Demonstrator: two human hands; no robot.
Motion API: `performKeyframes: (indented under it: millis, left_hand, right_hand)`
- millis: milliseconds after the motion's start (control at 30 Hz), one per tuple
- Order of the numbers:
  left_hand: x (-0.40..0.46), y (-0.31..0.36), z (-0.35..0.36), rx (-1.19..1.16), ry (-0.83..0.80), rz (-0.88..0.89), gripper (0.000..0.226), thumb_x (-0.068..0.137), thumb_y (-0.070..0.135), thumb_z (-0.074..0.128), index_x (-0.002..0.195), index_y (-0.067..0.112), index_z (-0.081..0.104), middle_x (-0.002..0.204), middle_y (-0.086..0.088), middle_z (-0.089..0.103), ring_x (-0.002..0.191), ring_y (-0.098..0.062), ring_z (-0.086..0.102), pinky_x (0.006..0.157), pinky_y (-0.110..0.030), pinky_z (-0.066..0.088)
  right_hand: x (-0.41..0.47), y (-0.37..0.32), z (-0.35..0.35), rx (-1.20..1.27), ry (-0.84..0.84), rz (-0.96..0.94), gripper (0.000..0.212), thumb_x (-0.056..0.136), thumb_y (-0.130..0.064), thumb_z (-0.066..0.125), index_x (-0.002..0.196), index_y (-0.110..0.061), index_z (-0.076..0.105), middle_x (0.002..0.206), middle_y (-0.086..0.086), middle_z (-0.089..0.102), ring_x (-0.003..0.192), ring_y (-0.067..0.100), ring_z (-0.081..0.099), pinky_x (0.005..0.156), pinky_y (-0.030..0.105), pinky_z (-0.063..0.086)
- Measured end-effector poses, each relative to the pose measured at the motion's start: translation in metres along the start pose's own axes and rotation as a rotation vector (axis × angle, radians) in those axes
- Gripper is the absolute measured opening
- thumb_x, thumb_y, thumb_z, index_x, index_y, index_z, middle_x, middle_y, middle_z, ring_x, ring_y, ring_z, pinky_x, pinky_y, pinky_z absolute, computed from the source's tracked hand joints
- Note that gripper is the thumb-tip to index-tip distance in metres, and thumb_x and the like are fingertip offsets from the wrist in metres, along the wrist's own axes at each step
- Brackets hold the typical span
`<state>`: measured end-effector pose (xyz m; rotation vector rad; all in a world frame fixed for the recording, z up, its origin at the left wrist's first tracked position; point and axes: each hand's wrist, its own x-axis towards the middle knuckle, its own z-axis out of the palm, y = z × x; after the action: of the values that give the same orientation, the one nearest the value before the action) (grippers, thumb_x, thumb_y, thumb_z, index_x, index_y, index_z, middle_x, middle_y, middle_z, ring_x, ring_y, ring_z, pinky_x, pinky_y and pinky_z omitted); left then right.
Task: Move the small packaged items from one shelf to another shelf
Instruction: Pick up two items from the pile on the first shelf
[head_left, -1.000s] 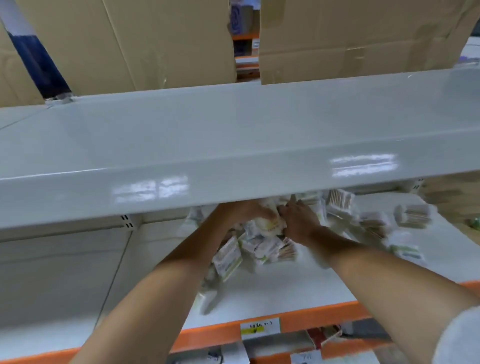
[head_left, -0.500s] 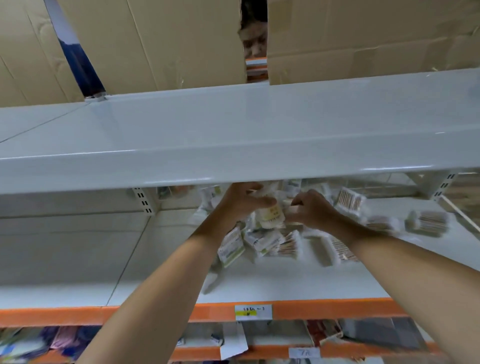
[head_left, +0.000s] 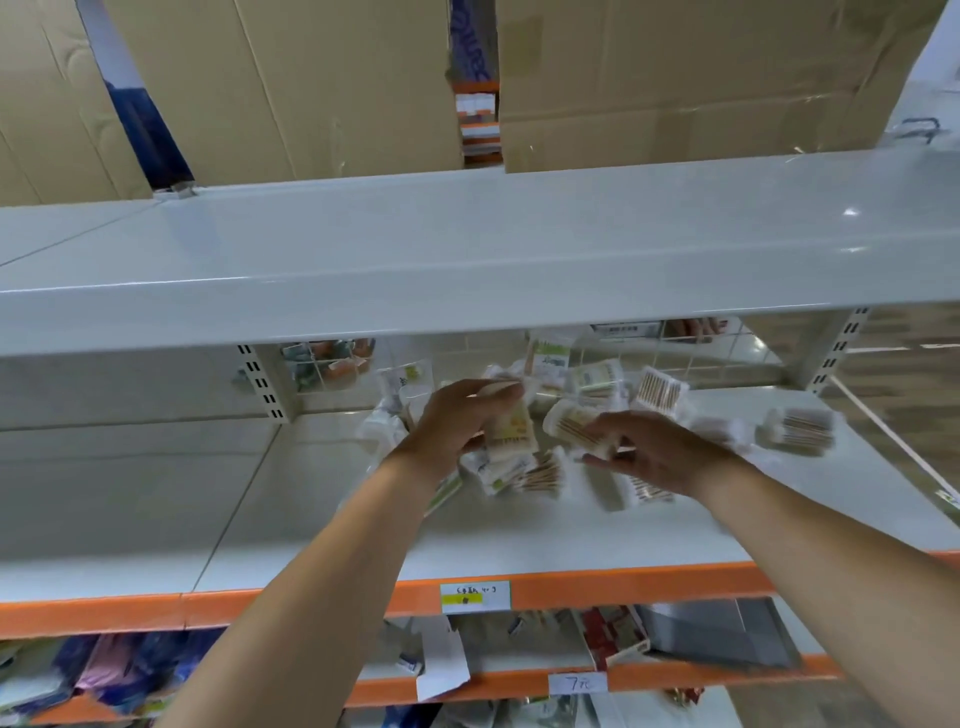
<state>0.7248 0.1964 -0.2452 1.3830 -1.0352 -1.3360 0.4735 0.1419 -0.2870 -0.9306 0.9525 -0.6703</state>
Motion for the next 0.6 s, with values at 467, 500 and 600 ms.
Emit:
performKeyframes:
  millis: [467,500,600]
  left_hand:
    - [-0.006,-0.015,-0.007,-0.33,-0.031,-0.227,0.053,0.074,0.028,0.085,0.119,0.011,0.064,0.103,-0.009,0.073,0.106,-0.023,0.068,0.1,-0.042,0.051]
    - [-0.006,-0.015,-0.008,-0.325,-0.007,-0.228,0.056,0.073,0.031,0.086,0.12,0.01,0.064,0.103,-0.008,0.072,0.104,-0.021,0.066,0.098,-0.035,0.051]
    - [-0.005,-0.013,-0.01,-0.347,0.032,-0.251,0.055,0.069,0.032,0.089,0.113,0.008,0.066,0.108,-0.01,0.069,0.105,-0.02,0.064,0.091,-0.028,0.05]
  right_hand:
    - [-0.008,0.019,0.02,0.001,0.131,0.102,0.022,0.087,-0.016,0.071,0.105,-0.004,0.066,0.102,0.016,0.064,0.079,0.023,0.062,0.069,0.029,0.049]
    - [-0.008,0.019,0.021,-0.032,0.143,0.104,0.018,0.087,-0.016,0.07,0.101,-0.006,0.066,0.095,0.012,0.062,0.073,0.019,0.055,0.064,0.027,0.043]
    - [-0.007,0.02,0.022,0.005,0.107,0.102,0.015,0.087,-0.004,0.067,0.102,-0.005,0.064,0.098,0.012,0.063,0.082,0.021,0.058,0.069,0.027,0.047]
